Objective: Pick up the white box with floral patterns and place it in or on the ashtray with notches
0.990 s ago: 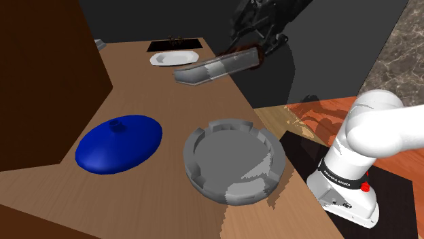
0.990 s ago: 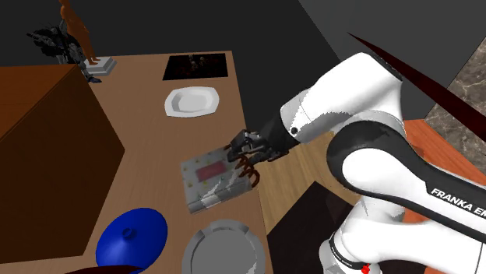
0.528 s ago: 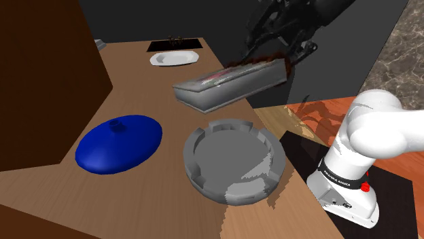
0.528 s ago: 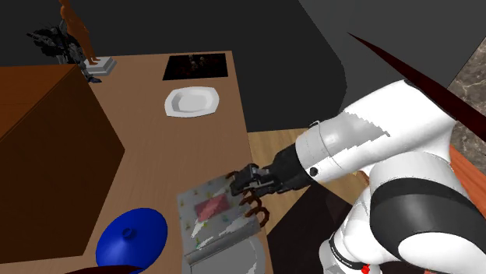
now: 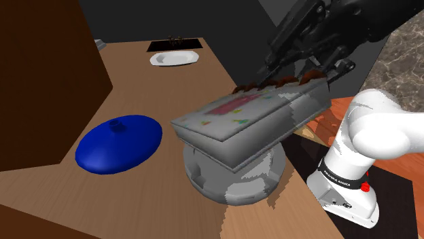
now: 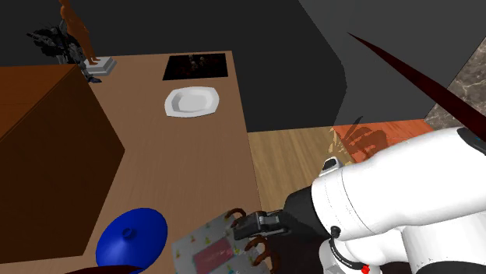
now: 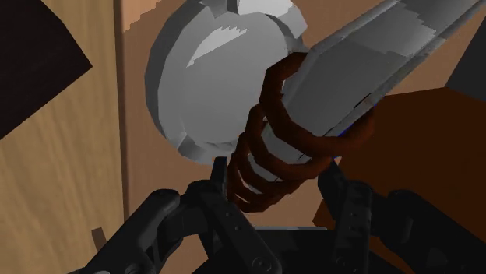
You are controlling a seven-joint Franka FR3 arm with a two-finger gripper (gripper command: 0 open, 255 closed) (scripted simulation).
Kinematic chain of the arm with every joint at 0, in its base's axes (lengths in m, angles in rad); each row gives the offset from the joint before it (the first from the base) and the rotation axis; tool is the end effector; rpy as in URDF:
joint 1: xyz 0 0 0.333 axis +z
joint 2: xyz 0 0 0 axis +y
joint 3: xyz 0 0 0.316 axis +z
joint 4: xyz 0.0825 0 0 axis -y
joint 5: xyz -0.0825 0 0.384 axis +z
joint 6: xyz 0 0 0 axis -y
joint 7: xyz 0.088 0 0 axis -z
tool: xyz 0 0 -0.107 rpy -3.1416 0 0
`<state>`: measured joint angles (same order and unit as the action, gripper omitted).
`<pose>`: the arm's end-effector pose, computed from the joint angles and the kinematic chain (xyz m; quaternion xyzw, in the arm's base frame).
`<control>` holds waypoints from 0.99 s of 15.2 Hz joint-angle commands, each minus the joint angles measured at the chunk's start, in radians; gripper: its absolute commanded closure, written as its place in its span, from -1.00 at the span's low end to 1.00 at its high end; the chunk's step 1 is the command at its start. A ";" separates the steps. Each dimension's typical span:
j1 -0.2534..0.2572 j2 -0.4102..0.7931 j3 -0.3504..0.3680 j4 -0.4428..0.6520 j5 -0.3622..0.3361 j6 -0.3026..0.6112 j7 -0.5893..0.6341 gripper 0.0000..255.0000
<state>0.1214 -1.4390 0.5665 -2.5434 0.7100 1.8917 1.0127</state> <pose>0.0911 0.2611 0.6200 -0.9032 0.2589 -0.2176 0.2644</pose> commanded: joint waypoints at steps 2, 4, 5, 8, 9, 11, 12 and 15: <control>0.019 -0.031 0.022 -0.044 0.020 0.016 0.005 1.00; 0.030 -0.046 0.038 -0.073 0.034 0.029 0.005 1.00; 0.035 -0.054 0.046 -0.087 0.042 0.035 0.005 1.00; 0.053 -0.075 0.072 -0.128 0.065 0.055 0.006 1.00; 0.059 -0.082 0.082 -0.142 0.073 0.061 0.007 1.00; 0.072 -0.096 0.101 -0.168 0.089 0.074 0.008 1.00; 0.078 -0.102 0.111 -0.182 0.098 0.081 0.009 1.00; 0.086 -0.110 0.123 -0.197 0.109 0.089 0.010 1.00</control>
<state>0.2057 -1.5471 0.6860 -2.7363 0.8161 1.9791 1.0211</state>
